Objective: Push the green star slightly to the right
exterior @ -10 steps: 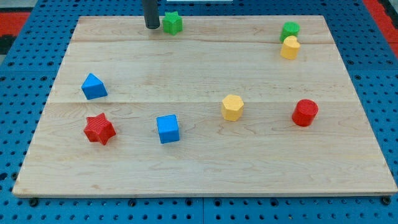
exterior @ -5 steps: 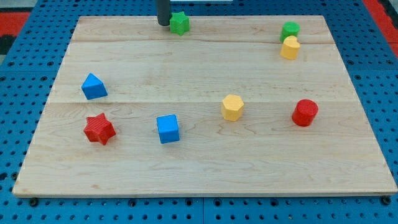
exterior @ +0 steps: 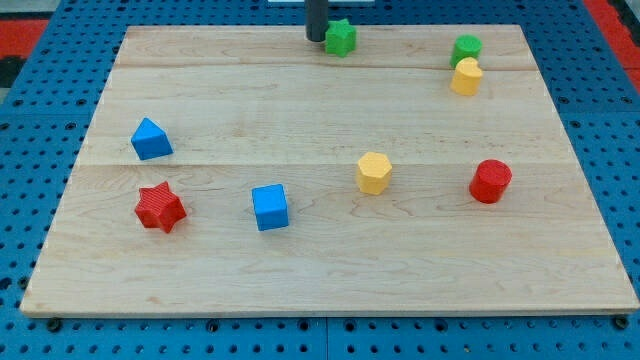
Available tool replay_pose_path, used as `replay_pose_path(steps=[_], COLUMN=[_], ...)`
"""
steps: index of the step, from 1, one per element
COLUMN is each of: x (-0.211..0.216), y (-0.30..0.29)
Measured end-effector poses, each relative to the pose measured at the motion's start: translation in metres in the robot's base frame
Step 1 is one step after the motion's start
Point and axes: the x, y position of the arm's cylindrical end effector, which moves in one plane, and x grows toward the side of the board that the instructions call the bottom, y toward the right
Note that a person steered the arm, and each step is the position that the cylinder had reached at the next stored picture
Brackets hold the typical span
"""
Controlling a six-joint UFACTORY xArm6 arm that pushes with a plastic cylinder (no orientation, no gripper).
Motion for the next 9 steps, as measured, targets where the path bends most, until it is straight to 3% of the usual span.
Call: replay_pose_path(steps=[3,5,7,9], x=[0.0,0.0,0.011,0.031], y=[0.059,0.062,0.112,0.107])
